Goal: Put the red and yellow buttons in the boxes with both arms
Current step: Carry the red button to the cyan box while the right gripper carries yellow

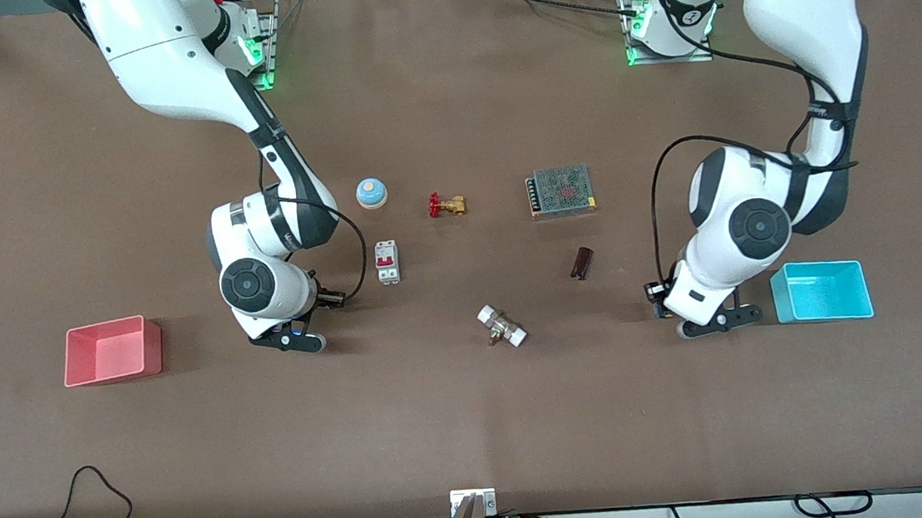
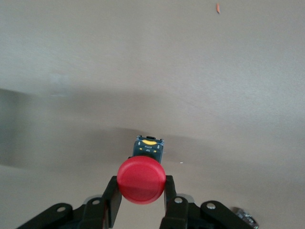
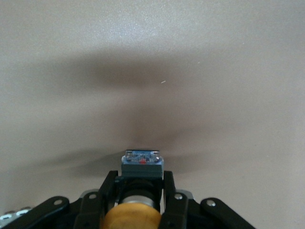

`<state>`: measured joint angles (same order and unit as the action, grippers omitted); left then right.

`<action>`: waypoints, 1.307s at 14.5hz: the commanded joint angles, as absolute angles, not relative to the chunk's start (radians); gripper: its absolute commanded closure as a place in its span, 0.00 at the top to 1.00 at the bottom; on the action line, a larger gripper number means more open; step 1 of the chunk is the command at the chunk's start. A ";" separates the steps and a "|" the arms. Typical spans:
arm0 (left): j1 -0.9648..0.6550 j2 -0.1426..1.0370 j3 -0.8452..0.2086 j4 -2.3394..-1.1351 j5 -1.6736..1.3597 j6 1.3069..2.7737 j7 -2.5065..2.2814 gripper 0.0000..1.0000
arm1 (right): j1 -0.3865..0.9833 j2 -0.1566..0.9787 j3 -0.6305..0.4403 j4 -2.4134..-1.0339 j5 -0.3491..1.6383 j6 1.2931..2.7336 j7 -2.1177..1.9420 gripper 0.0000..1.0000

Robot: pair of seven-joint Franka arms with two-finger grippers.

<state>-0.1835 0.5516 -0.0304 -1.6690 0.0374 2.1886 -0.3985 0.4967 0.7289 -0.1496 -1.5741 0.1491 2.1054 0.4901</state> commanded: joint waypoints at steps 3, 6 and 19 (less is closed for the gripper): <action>-0.098 0.491 -0.032 -1.675 0.046 2.138 -0.260 0.21 | 0.499 0.723 -0.160 -1.565 0.166 2.097 0.494 0.29; -0.029 0.479 -0.032 -1.675 0.046 2.131 -0.157 0.21 | 0.462 0.669 -0.170 -1.548 0.161 2.083 0.479 0.29; 0.247 0.482 -0.034 -1.647 0.043 2.137 0.222 0.21 | 0.088 0.620 -0.284 -1.470 0.146 1.939 -0.224 0.29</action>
